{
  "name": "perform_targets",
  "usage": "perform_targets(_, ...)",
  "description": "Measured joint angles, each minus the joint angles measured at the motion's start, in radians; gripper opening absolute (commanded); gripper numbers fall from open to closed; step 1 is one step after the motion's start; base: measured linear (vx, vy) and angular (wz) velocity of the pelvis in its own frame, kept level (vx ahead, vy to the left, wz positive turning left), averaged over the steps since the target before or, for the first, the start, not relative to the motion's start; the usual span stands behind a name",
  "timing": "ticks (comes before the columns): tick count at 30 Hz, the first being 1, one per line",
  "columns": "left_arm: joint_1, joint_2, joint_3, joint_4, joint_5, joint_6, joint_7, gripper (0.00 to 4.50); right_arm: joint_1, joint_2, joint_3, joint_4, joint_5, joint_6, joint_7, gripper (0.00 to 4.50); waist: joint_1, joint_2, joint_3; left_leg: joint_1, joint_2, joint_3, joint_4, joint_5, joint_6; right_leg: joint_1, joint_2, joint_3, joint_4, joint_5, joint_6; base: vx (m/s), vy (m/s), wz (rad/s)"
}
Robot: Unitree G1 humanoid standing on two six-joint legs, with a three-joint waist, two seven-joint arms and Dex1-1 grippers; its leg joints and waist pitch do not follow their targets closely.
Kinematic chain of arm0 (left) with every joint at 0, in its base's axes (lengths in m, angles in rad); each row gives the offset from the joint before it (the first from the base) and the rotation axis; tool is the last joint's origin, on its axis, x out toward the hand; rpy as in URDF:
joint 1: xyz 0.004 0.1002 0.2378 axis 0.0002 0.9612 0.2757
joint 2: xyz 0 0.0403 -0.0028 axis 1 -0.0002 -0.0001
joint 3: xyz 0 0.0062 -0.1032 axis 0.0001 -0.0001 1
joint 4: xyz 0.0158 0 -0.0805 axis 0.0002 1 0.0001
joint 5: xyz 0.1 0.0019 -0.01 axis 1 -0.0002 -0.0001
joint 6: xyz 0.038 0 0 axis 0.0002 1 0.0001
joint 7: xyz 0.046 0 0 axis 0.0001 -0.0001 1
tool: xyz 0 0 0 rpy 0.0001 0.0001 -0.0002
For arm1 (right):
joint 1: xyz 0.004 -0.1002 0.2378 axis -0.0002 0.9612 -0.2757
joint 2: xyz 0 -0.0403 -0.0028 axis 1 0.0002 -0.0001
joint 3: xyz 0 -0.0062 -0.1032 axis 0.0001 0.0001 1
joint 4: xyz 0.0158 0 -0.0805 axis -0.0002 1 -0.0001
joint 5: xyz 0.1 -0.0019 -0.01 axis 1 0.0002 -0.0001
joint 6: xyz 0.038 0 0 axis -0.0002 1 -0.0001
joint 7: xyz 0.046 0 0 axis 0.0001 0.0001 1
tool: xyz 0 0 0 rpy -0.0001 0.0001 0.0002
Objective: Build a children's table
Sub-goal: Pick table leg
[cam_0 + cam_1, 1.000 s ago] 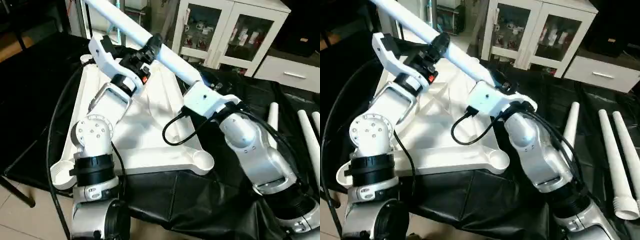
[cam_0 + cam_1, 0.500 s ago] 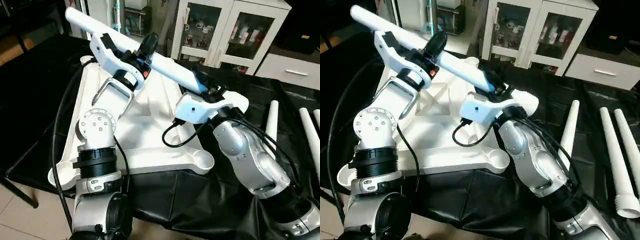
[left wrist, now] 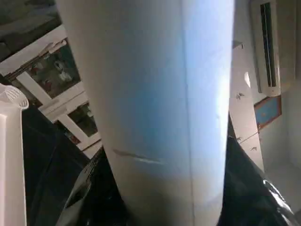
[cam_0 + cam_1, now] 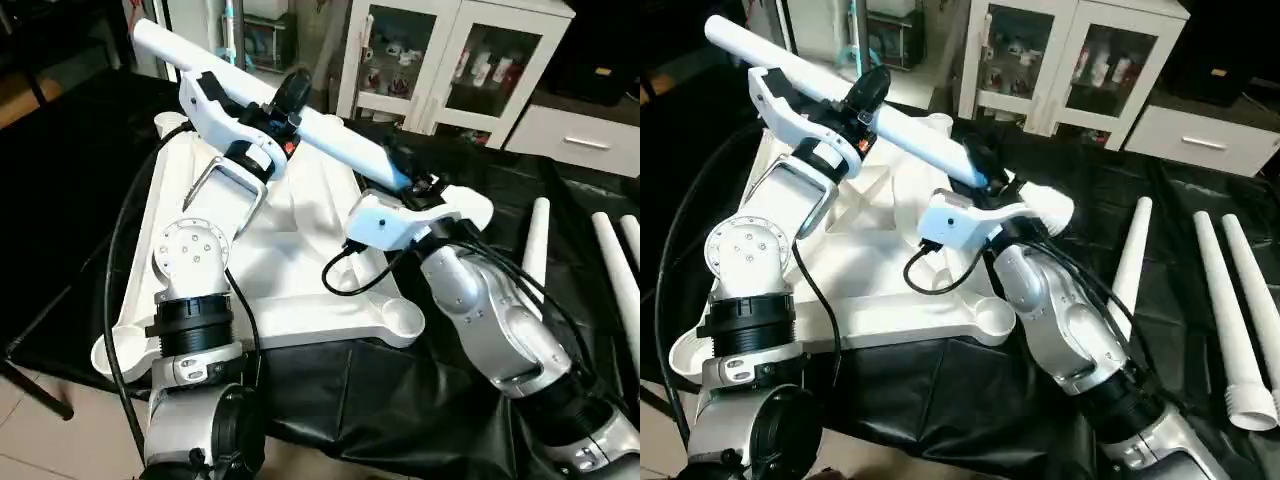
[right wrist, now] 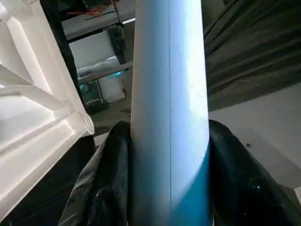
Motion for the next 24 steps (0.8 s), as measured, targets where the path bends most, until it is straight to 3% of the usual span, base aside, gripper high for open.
perform_targets(2, 0.0, 0.003, 0.0, -0.003, 0.0, -0.008, 0.004, 1.85, -0.005, 0.004, -0.003, 0.012, 0.014, -0.018, 0.001, 2.31, -0.002, 0.0, 0.0, 0.0, 0.0, 0.0, 0.0, 0.0, 0.0, 0.0, 0.0, 0.0, 0.0, 0.0, 0.0, 0.0, 0.0, 0.0)
perform_targets(6, -0.001, 0.024, -0.003, -0.008, 0.029, -0.053, 0.01, 1.81, 0.01, 0.055, -0.04, 0.027, 0.171, -0.101, 0.042, 2.63, -0.003, 0.0, 0.0, 0.0, 0.0, 0.0, 0.0, 0.0, 0.0, 0.0, 0.0, 0.0, 0.0, 0.0, 0.0, 0.0, 0.0, 0.0)
perform_targets(7, -0.001, 0.034, -0.005, -0.008, 0.039, -0.053, 0.008, 1.78, 0.019, 0.057, -0.046, 0.024, 0.205, -0.124, 0.063, 2.88, -0.003, 0.001, 0.0, 0.0, 0.0, 0.0, 0.0, 0.0, 0.0, 0.0, 0.0, 0.0, 0.0, 0.0, 0.0, 0.0, 0.0, 0.0)
perform_targets(10, 0.0, 0.081, -0.01, 0.0, 0.077, -0.056, -0.002, 1.74, 0.041, 0.045, -0.052, -0.031, 0.283, -0.184, 0.12, 3.07, -0.003, 0.002, 0.0, 0.0, 0.0, 0.0, 0.0, 0.0, 0.001, 0.0, 0.0, 0.0, 0.0, 0.0, 0.0, 0.0, 0.0, 0.0)
perform_targets(14, 0.0, 0.117, -0.014, 0.003, 0.088, -0.055, -0.038, 1.66, 0.079, 0.059, -0.079, -0.122, 0.398, -0.185, 0.205, 3.42, -0.001, 0.002, 0.0, 0.0, 0.0, 0.0, 0.0, 0.0, 0.001, 0.0, 0.0, 0.0, 0.0, 0.0, 0.0, 0.0, 0.0, 0.0)
perform_targets(18, 0.004, 0.194, -0.055, 0.003, 0.117, -0.053, -0.128, 1.65, 0.13, 0.066, -0.155, -0.202, 0.659, -0.058, 0.386, 3.78, 0.002, 0.002, 0.001, 0.0, 0.0, -0.001, 0.001, 0.001, 0.002, 0.001, 0.0, 0.0, 0.0, 0.001, -0.001, 0.0, 0.0, 0.0)
perform_targets(19, 0.006, 0.219, -0.069, 0.002, 0.115, -0.043, -0.165, 1.65, 0.127, 0.061, -0.188, -0.218, 0.762, 0.006, 0.445, 3.86, 0.002, 0.003, 0.001, 0.0, 0.0, -0.001, 0.001, 0.001, 0.002, 0.001, 0.0, 0.0, 0.0, 0.002, -0.001, 0.0, 0.0, 0.0)
perform_targets(22, 0.006, 0.269, -0.093, -0.011, 0.101, -0.004, -0.257, 1.65, 0.064, 0.004, -0.304, -0.227, 0.952, 0.148, 0.558, 4.13, 0.004, 0.003, 0.001, 0.001, 0.0, -0.001, 0.002, 0.002, 0.004, 0.001, 0.0, 0.0, 0.0, 0.004, -0.002, 0.0, 0.0, 0.0)
perform_targets(24, 0.004, 0.287, -0.108, -0.019, 0.078, 0.026, -0.308, 1.65, 0.008, -0.042, -0.36, -0.203, 1.018, 0.196, 0.62, 4.34, 0.007, 0.003, 0.001, 0.002, 0.0, 0.0, 0.003, 0.003, 0.003, 0.002, 0.0, 0.0, 0.0, 0.005, -0.002, 0.0, 0.0, 0.0)
